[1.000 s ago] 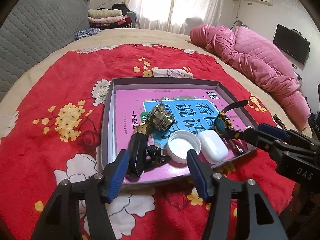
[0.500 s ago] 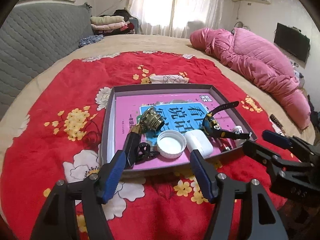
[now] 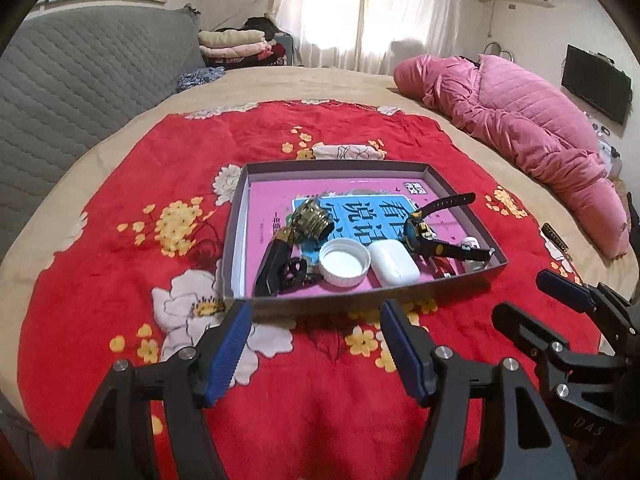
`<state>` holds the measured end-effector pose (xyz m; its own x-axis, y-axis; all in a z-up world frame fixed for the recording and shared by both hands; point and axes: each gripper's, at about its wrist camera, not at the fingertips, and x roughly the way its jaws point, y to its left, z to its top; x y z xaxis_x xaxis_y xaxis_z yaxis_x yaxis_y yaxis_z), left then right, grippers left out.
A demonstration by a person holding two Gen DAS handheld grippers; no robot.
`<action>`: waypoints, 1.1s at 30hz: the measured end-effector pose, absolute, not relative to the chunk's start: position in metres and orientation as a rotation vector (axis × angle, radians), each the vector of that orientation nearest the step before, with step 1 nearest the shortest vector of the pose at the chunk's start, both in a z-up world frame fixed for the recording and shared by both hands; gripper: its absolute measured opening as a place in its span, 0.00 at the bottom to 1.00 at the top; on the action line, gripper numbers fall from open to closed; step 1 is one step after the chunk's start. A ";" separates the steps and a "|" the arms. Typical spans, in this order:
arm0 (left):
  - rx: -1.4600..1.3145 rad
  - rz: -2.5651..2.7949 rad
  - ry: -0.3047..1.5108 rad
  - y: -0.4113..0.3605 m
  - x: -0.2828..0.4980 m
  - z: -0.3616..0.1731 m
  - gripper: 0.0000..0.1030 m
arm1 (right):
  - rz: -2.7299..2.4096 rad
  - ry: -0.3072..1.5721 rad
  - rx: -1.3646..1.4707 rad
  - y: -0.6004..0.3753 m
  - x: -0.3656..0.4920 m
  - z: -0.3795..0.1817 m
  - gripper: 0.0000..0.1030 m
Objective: Organize rigid objects
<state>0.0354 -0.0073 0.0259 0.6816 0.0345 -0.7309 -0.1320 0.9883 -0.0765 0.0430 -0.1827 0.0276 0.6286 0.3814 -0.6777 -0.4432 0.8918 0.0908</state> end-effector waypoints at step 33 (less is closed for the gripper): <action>-0.114 0.070 0.941 -0.031 0.021 0.005 0.64 | 0.478 0.815 -0.040 -0.195 0.039 0.013 0.73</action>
